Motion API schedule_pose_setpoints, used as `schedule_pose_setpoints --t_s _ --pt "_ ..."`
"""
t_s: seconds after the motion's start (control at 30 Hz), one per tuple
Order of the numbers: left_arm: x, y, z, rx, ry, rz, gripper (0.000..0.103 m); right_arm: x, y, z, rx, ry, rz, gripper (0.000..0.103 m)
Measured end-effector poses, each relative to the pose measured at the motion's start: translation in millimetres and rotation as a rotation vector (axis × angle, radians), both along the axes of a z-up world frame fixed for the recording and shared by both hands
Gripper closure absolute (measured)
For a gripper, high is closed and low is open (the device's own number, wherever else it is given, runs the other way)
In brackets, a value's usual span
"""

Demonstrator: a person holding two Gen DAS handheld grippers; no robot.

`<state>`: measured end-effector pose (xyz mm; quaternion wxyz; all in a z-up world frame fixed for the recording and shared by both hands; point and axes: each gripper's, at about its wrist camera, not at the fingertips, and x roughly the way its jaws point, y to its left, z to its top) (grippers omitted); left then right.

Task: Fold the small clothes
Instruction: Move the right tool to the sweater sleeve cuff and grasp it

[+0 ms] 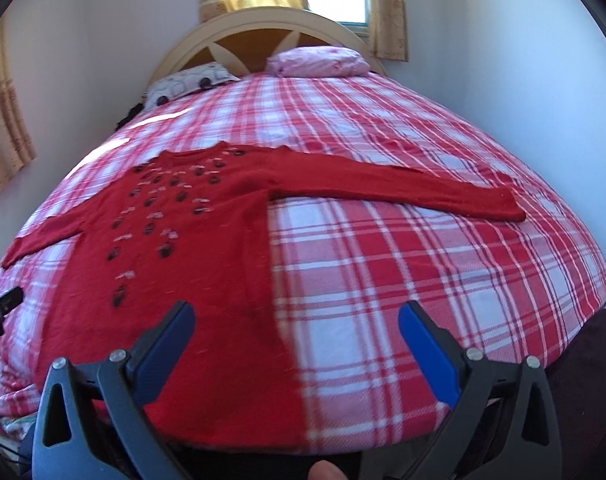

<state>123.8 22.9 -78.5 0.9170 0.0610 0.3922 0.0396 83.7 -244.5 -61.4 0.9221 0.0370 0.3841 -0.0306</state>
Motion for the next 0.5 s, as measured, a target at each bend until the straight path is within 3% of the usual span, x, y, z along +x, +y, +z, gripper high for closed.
schedule_pose_setpoints --t_s 0.13,0.23,0.5 --pt "29.2 -0.1 -7.1 0.032 -0.001 0.004 0.001 29.2 -60.0 -19.6 0.062 0.035 -0.107 0.013" --pt "52.2 3.6 -10.7 0.052 -0.002 0.018 0.001 46.8 -121.7 -28.3 0.148 0.046 -0.237 0.015" --pt "100.3 8.4 -27.9 0.058 0.015 0.041 0.001 61.7 -242.5 -26.6 0.237 0.003 -0.526 0.020"
